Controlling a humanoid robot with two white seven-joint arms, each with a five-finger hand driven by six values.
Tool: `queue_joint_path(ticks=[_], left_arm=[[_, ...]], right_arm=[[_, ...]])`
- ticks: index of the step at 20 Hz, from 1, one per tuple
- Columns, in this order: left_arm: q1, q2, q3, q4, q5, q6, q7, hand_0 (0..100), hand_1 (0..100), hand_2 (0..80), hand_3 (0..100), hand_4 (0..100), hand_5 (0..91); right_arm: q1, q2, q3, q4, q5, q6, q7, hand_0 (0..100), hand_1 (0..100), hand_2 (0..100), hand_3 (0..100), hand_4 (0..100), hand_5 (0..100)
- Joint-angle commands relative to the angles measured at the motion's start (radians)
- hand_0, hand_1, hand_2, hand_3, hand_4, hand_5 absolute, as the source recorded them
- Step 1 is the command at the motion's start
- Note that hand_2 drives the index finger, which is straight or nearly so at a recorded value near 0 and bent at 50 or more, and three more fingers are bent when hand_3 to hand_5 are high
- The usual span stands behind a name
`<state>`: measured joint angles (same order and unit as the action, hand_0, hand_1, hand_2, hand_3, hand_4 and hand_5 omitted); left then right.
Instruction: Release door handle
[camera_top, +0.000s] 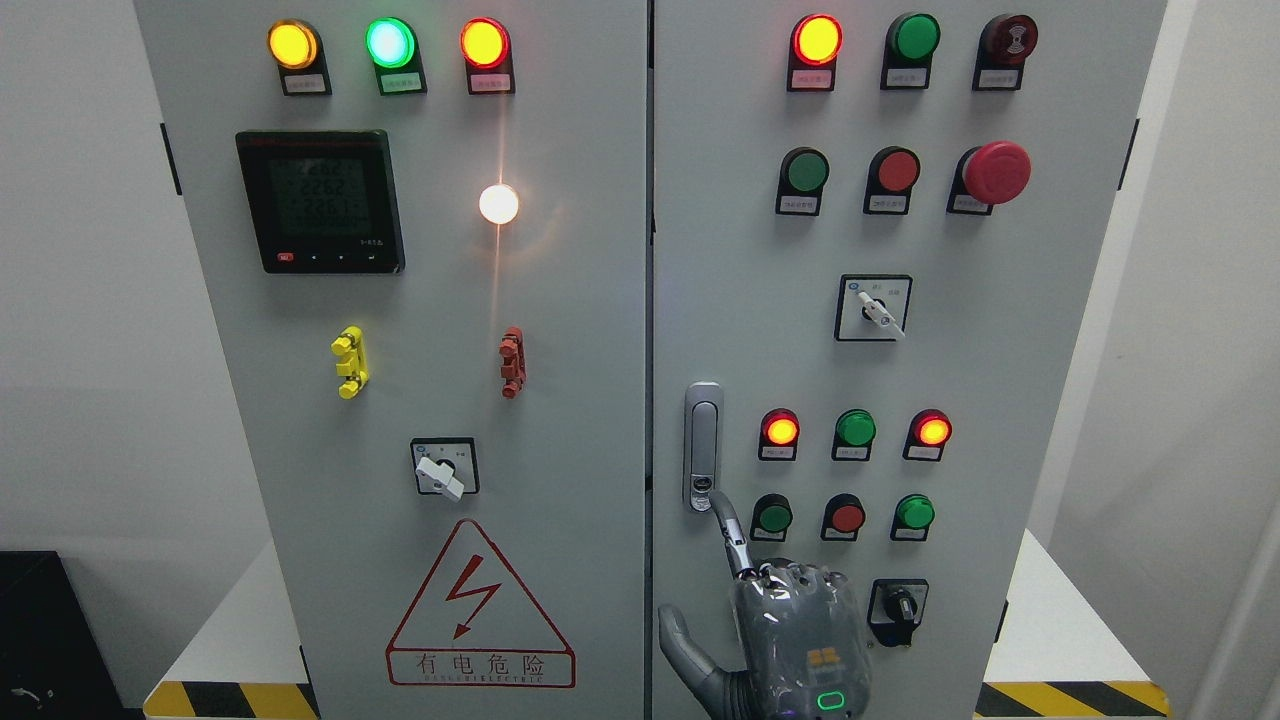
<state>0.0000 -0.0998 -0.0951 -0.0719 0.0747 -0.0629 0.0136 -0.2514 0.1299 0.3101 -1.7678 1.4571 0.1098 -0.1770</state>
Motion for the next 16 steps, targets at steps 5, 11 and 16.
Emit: queue_joint_path(ticks=[5,11,16], left_arm=[[0.017,0.0,0.0,0.0,0.0,0.0,0.0,12,56,0.0,0,0,0.0],[0.017,0.0,0.0,0.001,0.0,0.0,0.0,12,56,0.0,0,0,0.0],[0.017,0.0,0.0,0.0,0.0,0.0,0.0,12,56,0.0,0,0,0.0]], right_arm=[[-0.037,0.002,0.014,0.056,0.052,0.004,0.007,34,21,10,100,100,100],[-0.037,0.005,0.012,0.057,0.054,0.007,0.007,34,21,10,100,100,100],[-0.037,0.005,0.012,0.059,0.061,0.014,0.007,33,21,10,100,100,100]])
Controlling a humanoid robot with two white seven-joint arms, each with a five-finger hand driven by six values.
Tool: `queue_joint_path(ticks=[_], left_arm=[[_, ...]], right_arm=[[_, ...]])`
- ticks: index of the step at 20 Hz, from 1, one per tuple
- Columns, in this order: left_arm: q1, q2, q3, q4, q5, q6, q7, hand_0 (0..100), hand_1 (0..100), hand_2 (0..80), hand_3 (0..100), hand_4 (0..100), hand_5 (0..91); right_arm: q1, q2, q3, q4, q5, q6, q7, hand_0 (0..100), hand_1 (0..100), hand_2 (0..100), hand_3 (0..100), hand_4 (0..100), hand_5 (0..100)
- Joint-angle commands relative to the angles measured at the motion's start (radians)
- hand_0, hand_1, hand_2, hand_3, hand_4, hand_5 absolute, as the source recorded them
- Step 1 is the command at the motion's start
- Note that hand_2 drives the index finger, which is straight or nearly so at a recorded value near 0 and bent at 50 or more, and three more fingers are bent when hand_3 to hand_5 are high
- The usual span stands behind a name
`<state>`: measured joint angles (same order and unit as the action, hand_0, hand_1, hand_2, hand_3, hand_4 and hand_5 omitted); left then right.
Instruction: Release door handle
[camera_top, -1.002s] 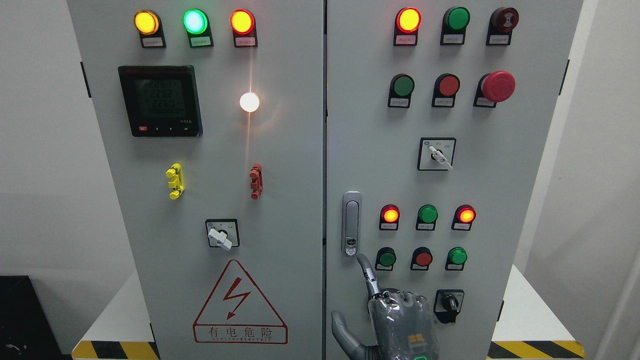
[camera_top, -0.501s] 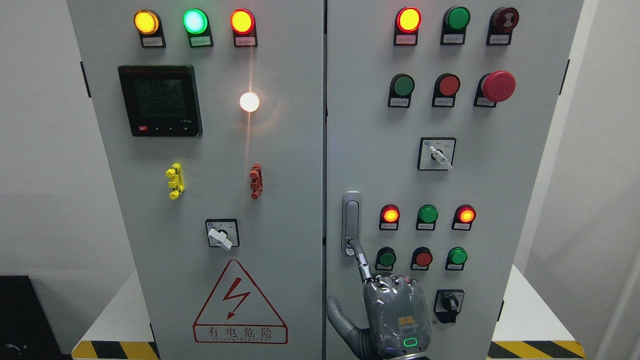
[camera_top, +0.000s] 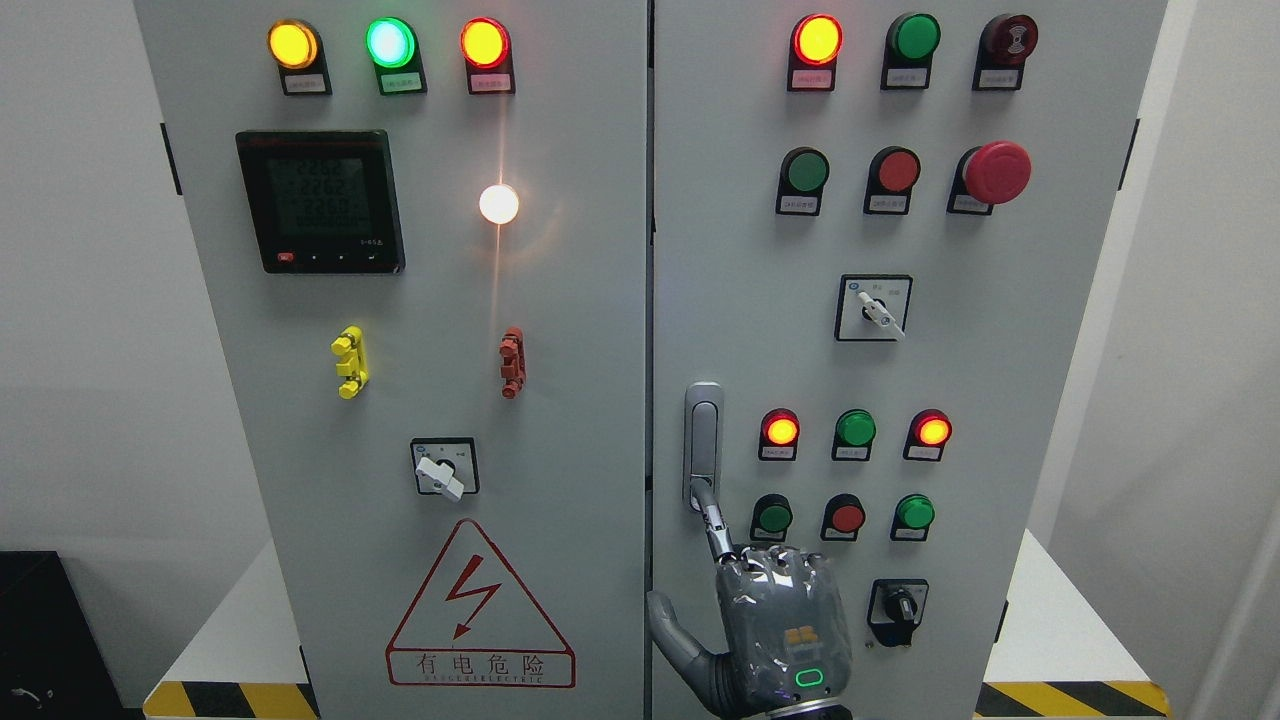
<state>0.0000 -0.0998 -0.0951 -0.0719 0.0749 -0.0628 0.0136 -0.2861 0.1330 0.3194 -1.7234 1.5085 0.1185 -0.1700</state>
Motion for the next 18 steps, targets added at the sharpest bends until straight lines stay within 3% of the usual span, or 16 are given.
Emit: queue_joint_path(ticks=[1,18], left_arm=[[0.017,0.0,0.0,0.0,0.0,0.0,0.0,12,56,0.0,0,0,0.0],[0.017,0.0,0.0,0.0,0.0,0.0,0.0,12,56,0.0,0,0,0.0]], right_arm=[[-0.002,0.0,0.003,0.015,0.01,0.012,0.0,33,21,10,100,100,100],[-0.01,0.002,0.003,0.022,0.012,0.015,0.003,33,22,11,100,100,100]])
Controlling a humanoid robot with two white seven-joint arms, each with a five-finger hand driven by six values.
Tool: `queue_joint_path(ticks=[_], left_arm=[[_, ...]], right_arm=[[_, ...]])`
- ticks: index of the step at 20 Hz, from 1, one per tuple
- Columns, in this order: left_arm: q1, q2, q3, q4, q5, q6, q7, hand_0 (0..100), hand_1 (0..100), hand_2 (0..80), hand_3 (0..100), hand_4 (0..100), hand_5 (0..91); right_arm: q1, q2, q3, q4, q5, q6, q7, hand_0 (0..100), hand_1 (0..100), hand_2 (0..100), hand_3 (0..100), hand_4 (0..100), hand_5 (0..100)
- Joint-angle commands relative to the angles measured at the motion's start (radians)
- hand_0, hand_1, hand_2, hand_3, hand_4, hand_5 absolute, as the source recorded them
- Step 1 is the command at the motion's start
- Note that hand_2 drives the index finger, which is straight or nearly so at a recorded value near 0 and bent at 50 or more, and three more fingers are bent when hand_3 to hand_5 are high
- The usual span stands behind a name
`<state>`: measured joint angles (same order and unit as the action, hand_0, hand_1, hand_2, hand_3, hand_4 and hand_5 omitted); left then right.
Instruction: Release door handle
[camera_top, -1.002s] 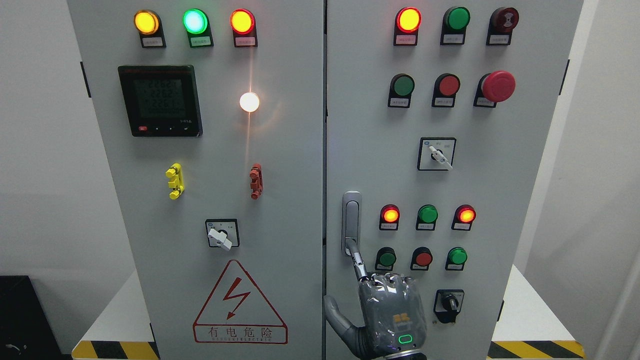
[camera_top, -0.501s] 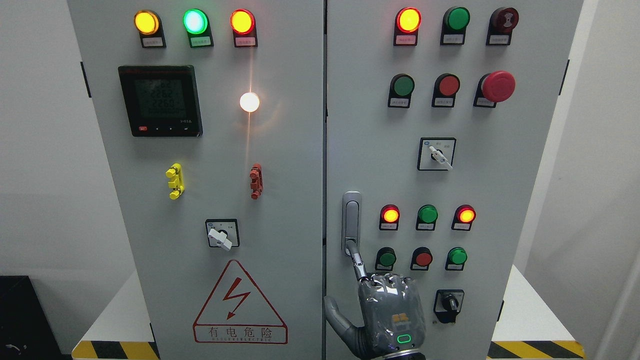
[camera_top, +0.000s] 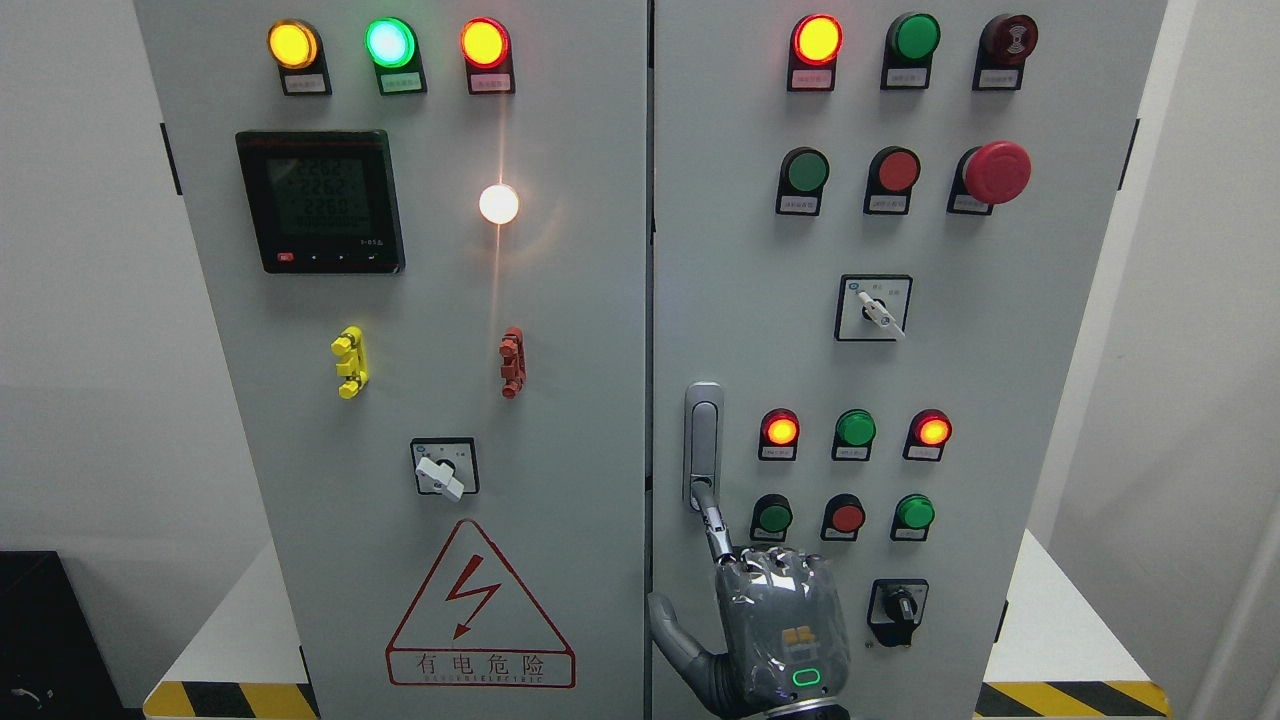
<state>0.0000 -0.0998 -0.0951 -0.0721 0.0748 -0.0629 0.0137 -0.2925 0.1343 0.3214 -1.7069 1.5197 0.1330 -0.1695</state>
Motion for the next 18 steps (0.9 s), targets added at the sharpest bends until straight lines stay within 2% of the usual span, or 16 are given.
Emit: queue_joint_path(ticks=[1,18], left_arm=[[0.017,-0.001,0.0,0.0,0.0,0.0,0.0,12,56,0.0,0,0,0.0],[0.017,0.0,0.0,0.0,0.0,0.0,0.0,12,56,0.0,0,0,0.0]], right_arm=[[-0.004,0.001,0.001,0.007,0.0,0.0,0.002,33,22,11,100,100,100],[-0.013,0.001,-0.004,0.026,-0.001,0.002,0.002,34,22,12,100,100,100]])
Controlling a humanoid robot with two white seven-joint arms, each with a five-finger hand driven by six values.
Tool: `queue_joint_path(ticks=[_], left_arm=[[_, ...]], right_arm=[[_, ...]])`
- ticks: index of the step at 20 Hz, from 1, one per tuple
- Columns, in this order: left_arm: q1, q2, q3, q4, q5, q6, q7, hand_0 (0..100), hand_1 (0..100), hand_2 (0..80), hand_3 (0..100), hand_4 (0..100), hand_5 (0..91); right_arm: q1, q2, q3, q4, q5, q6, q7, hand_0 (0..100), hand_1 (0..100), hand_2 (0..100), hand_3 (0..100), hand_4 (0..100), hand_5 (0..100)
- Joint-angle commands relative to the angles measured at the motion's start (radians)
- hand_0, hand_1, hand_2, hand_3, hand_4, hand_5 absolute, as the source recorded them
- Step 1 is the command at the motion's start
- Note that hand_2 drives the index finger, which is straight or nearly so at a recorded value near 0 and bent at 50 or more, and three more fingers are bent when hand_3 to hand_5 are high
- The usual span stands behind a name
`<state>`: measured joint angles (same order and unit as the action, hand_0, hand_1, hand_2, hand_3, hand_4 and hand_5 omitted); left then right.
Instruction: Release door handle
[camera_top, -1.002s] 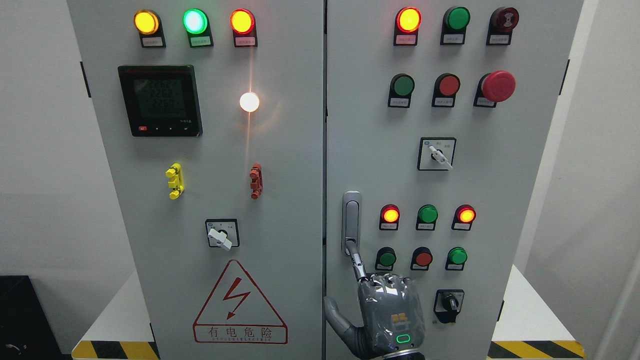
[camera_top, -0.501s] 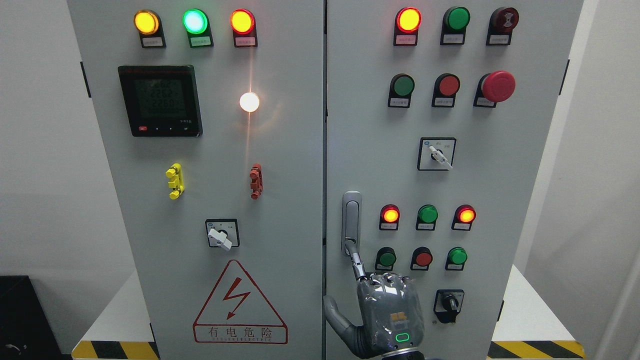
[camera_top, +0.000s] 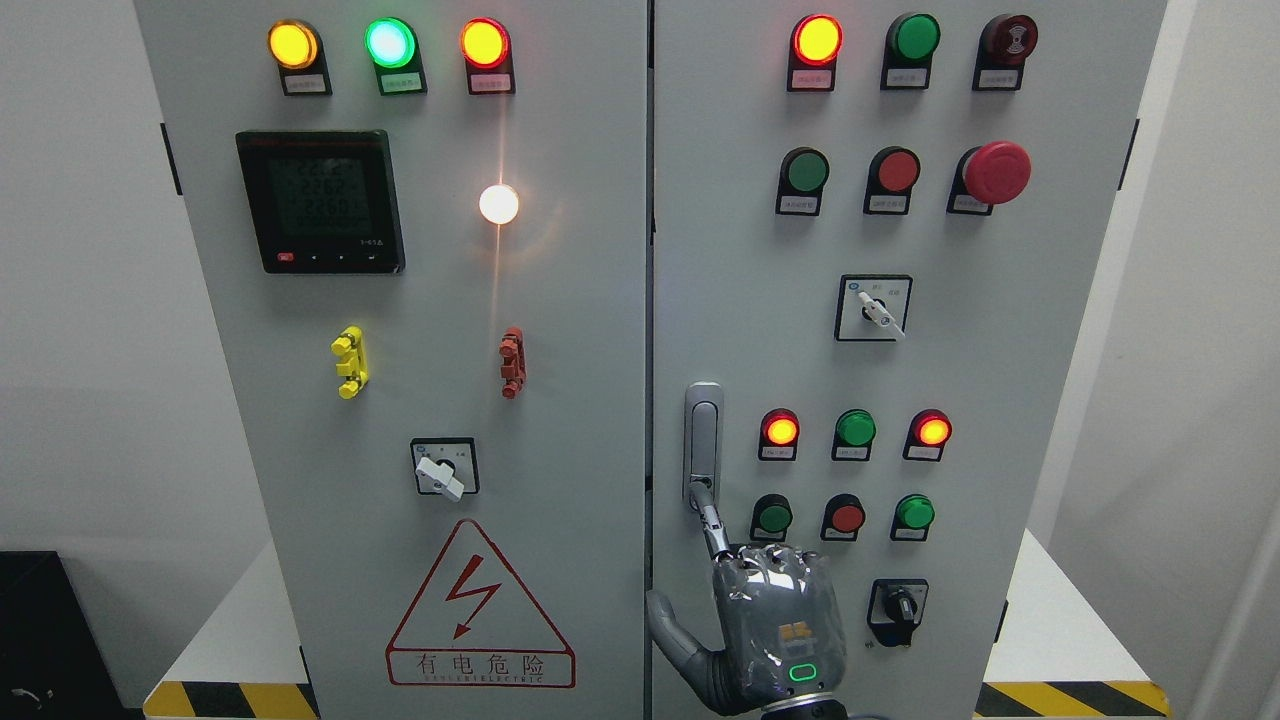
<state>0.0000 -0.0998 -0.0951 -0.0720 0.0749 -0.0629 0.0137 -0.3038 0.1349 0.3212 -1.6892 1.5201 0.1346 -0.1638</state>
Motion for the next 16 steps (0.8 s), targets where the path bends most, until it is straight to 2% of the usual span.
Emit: queue_joint_path(ticks=[1,16], left_arm=[[0.017,0.0,0.0,0.0,-0.001,0.0,0.0,12,56,0.0,0,0,0.0],[0.017,0.0,0.0,0.0,0.0,0.0,0.0,12,56,0.0,0,0,0.0]], right_arm=[[-0.001,0.0,-0.002,0.01,0.0,0.0,-0.003,34,22,12,100,100,100],[-0.001,0.0,-0.005,0.019,-0.001,0.0,-0.002,34,22,12,100,100,100]])
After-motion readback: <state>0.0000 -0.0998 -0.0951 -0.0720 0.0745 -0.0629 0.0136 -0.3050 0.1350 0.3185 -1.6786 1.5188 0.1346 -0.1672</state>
